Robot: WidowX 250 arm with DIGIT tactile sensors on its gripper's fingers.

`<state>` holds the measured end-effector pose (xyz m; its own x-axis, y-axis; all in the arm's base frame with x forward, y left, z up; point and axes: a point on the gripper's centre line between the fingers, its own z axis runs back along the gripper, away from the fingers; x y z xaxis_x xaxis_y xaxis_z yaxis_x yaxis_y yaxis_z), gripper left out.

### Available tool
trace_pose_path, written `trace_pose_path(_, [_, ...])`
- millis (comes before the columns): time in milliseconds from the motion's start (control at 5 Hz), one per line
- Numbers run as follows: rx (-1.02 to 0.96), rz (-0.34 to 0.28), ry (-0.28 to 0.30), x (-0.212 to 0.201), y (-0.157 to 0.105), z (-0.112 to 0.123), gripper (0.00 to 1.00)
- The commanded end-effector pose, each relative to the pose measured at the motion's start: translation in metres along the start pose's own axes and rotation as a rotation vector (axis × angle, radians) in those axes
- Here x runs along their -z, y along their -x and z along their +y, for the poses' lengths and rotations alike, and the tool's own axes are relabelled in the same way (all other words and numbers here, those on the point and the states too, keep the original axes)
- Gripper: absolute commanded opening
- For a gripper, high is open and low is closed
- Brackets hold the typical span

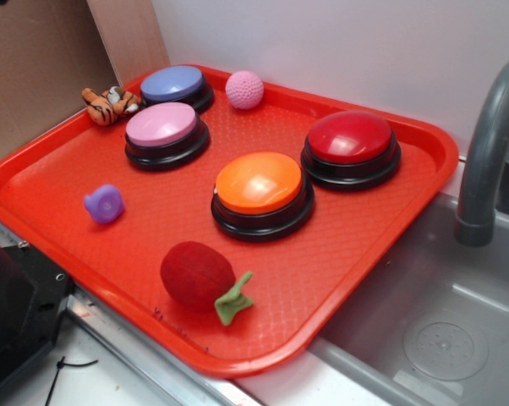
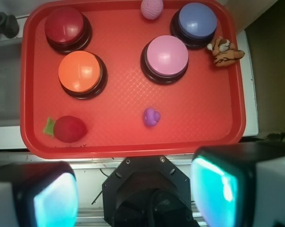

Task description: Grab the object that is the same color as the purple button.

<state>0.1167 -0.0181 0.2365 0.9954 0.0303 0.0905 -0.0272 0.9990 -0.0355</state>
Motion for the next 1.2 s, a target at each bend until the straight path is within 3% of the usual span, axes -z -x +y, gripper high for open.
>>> trace_pose_path(0, [0.0,0.0,0.0,0.0,0.0,0.0,1.0])
trace_pose_path(800, [-0.151,-0.061,-0.04,0.101,-0.006,0.035,1.0])
trace_pose_path(1000, [-0.204,-0.022,-0.04,0.139,-0.008,0.046,1.0])
